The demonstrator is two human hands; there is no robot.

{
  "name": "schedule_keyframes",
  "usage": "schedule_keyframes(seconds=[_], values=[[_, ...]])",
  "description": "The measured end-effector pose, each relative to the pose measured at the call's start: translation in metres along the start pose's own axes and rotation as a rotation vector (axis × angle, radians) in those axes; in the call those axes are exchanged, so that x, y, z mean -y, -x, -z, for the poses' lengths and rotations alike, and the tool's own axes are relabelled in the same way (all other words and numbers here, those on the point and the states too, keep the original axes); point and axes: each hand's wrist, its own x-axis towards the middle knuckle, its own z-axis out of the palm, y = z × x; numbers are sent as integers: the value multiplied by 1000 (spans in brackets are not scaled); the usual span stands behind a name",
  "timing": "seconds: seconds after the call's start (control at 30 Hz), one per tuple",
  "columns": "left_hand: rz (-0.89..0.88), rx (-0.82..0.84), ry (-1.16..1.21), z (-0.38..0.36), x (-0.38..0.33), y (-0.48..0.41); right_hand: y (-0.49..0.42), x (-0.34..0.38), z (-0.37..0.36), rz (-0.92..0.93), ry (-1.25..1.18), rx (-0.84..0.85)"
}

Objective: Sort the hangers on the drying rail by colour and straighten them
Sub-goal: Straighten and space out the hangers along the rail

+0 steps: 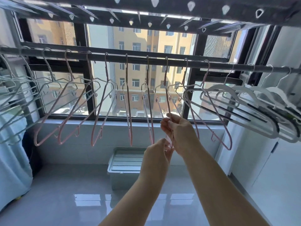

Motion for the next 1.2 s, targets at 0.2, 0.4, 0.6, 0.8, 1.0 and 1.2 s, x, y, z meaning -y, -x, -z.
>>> schedule_keyframes(seconds=[0.2, 0.4, 0.6, 0.8, 1.0, 1.2], values=[[9, 15, -1, -10, -3, -1, 0, 3, 8, 16, -26, 21], [3, 33, -84, -11, -4, 3, 6, 7, 17, 73, 374, 21], [-20, 71, -22, -26, -11, 34, 34, 45, 44, 511, 1059, -64], [5, 45, 144, -48, -34, 37, 22, 47, 75, 282, 1070, -57], [24, 56, 187, -54, -34, 21, 16, 30, 76, 175, 779, -21], [-74, -51, 208, -54, -28, 7, 9, 27, 64, 153, 531, -25]])
